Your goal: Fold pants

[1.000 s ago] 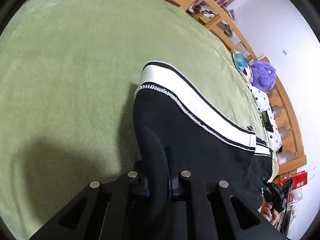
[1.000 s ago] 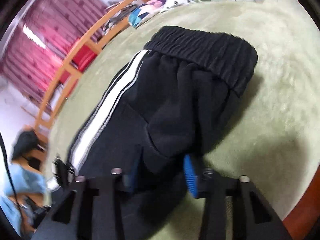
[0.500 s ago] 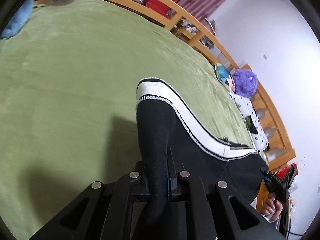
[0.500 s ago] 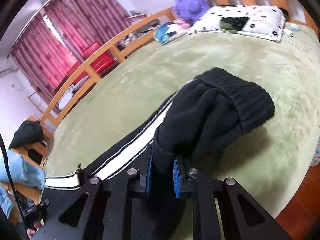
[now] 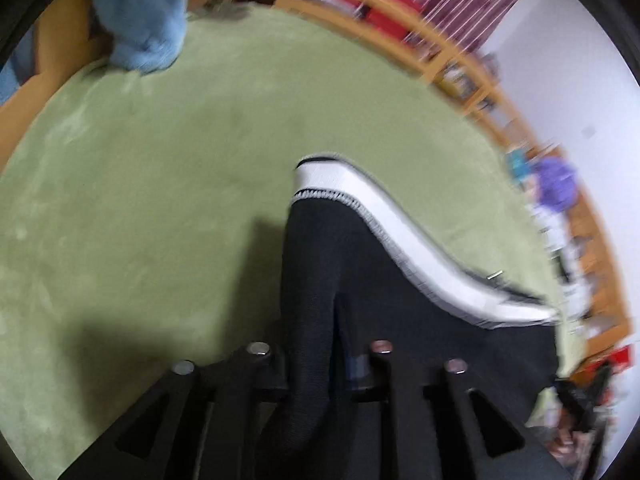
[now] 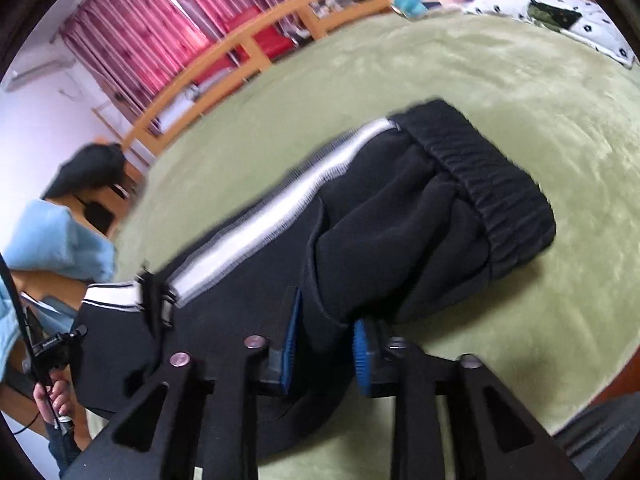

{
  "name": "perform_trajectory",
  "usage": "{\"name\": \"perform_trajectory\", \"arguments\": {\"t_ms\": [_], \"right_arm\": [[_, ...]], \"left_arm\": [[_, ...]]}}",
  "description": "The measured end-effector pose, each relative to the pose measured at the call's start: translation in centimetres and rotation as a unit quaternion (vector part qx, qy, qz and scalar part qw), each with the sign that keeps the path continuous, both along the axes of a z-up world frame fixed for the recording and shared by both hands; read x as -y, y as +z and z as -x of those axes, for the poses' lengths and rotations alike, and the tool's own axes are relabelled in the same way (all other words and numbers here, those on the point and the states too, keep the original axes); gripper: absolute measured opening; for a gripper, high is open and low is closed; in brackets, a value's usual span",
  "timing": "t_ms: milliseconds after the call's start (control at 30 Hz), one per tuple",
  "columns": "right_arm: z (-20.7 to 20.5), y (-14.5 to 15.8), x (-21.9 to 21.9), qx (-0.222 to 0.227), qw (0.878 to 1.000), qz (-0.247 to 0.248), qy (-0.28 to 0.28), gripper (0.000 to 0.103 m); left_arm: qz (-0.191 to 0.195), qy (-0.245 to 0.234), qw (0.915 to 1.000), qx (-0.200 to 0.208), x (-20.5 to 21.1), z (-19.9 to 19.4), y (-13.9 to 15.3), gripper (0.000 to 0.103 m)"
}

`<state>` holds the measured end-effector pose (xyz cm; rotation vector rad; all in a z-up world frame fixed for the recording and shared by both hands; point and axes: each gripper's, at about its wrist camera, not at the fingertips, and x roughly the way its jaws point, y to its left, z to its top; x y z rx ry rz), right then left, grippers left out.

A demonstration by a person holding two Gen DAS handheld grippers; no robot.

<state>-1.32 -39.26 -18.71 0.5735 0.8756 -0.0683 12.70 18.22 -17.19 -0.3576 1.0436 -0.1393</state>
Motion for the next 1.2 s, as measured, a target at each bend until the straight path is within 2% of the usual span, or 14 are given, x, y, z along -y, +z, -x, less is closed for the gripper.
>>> {"name": "perform_trajectory", "arguments": {"t_ms": [67,100,167,200,333,400,467,633,700,800,833,967,1133,1200], "right_arm": [[0.7,-0.9,0.8,-0.026,1.0,-0.004,-0.001,0.038],[1.1,-0.9,1.1,-0.03,1.0,0.001,-0.004,0.04],[2.5,-0.7,1.9,-0.023,1.0,0.001,-0.003,0.046],[3.2,-0.2,2.4,-0.017,1.0,0.009,-0.011,0.047],[3.9,0.8,4.0,-0.002,1.0,0.016,-0.025,0.051],[4.1,0.4,5.5,0.015,0.998,-0.025,-0.048,0.062],[3.7,-0.7,6.6,0.018,0.995,-0.068,-0.067,0.064],[1.5,-3.4,7.3,0.03,0.985,-0.146,-0.085,0.081],[0.4,-4.4,7.0,0.027,0.984,-0.155,-0.09,0.077],[-1.1,-5.4,7.0,0.025,0.982,-0.158,-0.103,0.025],[-1.5,-5.0,7.1,0.037,0.983,-0.154,-0.09,0.022],[-2.6,-0.7,8.0,0.1,0.991,-0.083,-0.021,0.022],[-4.5,-4.6,7.3,-0.033,0.999,-0.036,-0.002,0.037],[-3.6,-4.0,7.5,-0.038,0.999,-0.036,-0.006,0.045]], "left_arm": [[-0.055,0.024,0.9982,-0.012,0.2,0.7,-0.5,0.035],[-0.054,0.024,0.9982,-0.008,0.1,1.3,-0.4,0.037],[-0.031,0.021,0.9993,-0.004,-0.5,2.6,0.0,0.059],[-0.022,0.022,0.9995,0.002,-0.7,3.5,0.4,0.062],[-0.02,0.044,0.9988,0.003,-1.0,6.7,0.8,0.063],[0.015,0.058,0.9982,0.004,-1.2,8.8,0.3,0.063],[0.043,0.073,0.9964,0.004,-1.2,10.5,-0.5,0.064],[0.067,0.112,0.9915,0.008,-1.4,13.4,-2.4,0.069],[0.082,0.128,0.9883,0.008,-1.5,14.0,-2.9,0.071],[0.103,0.152,0.983,0.002,-1.9,14.5,-3.5,0.071],[0.103,0.158,0.982,-0.002,-2.0,14.5,-3.7,0.071],[0.091,0.16,0.9829,-0.006,-1.8,14.5,-4.5,0.071],[0.118,0.163,0.9796,-0.005,-1.9,13.6,-5.8,0.072],[0.118,0.158,0.9803,-0.006,-1.8,13.0,-5.7,0.074]]}}
